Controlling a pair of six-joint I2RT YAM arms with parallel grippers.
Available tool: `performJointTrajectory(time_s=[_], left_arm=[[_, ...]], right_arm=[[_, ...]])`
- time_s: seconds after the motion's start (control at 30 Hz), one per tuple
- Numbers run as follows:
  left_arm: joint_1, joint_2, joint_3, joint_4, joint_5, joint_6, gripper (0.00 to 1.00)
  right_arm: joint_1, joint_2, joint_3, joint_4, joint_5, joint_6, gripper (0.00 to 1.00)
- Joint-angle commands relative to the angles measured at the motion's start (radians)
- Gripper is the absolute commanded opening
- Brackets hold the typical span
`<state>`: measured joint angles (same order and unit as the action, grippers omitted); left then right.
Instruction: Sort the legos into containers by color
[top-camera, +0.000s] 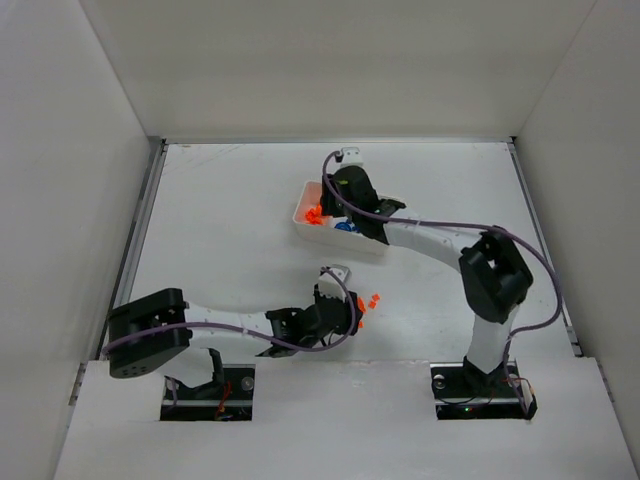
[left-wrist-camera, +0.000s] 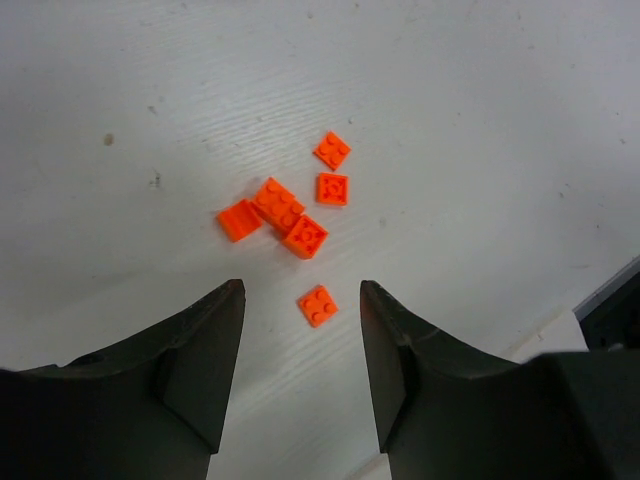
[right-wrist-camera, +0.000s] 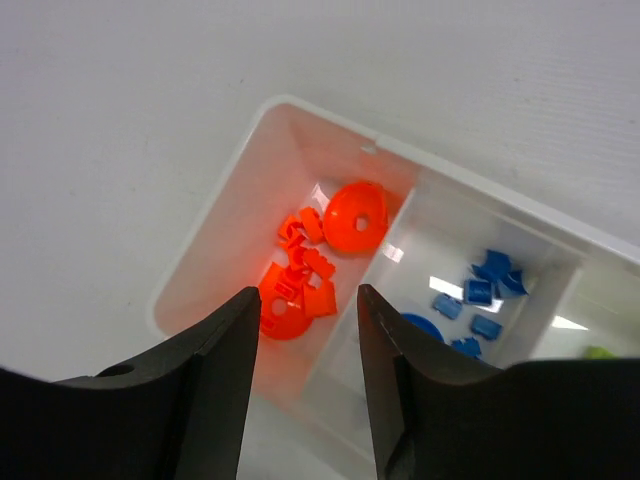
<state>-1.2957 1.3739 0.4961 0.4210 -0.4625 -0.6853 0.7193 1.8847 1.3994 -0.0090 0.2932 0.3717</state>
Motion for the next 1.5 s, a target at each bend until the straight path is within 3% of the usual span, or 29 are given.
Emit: performJointTrajectory(time_s=[0.0,0.17,0.7,0.87,1.03,1.23,1.47], left_arm=[[-0.024,0.043,0.064,0.051,-0.013,0.006,0.46],[-0.040,0.145,0.134,0.032,0.005,0.006,0.38],[0.013,0.353,0.289,-0.099,-0.054,-0.039,0.35],[0.014,0.363,0.302,-0.142,-0.085,-0.020,0.18],[0.017,0.249,0.280,-0.168,-0.105,0.010,0.12],[0.109,0.051,0.289,-0.166,-0.061,0.073,0.13],[0.362,0.062,0.366,-0.099,-0.012,0.125,0.14]], right_arm=[[-0.007,-0.169,-0.114,0.096,0.020,0.016,0.48],[-0.022,-0.344,-0.327,0.130,0.037,0.039,0.47],[-0.042,-0.688,-0.766,0.156,0.055,0.167,0.47],[-0.041,-0.723,-0.862,0.164,0.044,0.216,0.46],[-0.037,-0.782,-0.928,0.149,0.061,0.283,0.44],[-0.005,-0.809,-0.948,0.098,0.086,0.315,0.40],[0.096,-0.762,-0.958,0.061,0.112,0.355,0.42]])
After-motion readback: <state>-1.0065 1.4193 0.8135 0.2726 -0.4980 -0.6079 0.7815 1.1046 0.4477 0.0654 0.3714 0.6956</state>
